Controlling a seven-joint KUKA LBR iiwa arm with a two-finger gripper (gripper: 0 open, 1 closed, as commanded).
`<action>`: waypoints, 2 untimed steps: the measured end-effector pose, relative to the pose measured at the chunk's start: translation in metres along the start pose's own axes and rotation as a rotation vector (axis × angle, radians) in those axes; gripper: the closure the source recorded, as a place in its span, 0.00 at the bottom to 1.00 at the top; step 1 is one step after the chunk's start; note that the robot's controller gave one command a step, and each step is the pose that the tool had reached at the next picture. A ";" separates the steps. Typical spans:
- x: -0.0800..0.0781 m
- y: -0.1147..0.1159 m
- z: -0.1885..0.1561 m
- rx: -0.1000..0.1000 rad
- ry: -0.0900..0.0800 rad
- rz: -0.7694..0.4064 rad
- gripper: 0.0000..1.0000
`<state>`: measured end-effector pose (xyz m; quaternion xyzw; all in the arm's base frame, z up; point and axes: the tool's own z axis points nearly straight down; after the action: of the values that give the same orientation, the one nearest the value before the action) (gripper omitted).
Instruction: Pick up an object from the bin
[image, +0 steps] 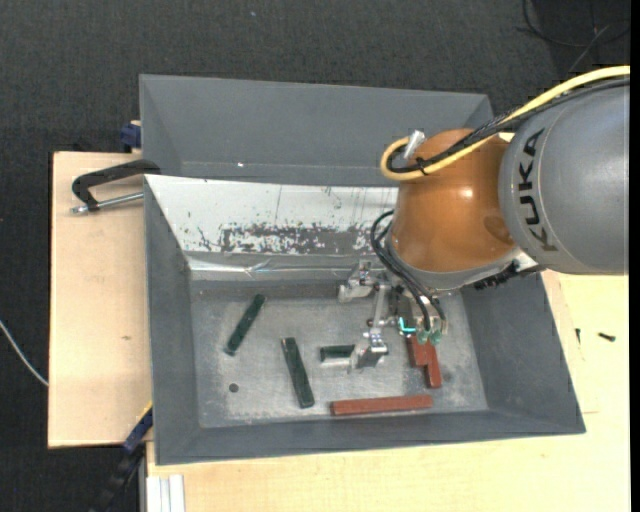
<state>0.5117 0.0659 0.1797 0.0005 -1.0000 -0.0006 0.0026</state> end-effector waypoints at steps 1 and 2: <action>-0.001 0.000 -0.003 0.000 -0.005 0.001 0.00; -0.016 -0.022 0.058 0.000 -0.012 -0.019 0.00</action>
Offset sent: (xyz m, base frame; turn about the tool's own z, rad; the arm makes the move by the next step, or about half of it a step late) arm 0.0225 -0.0397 -0.1097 -0.0328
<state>0.5273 0.0441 0.1214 0.0102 -0.9999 -0.0007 -0.0034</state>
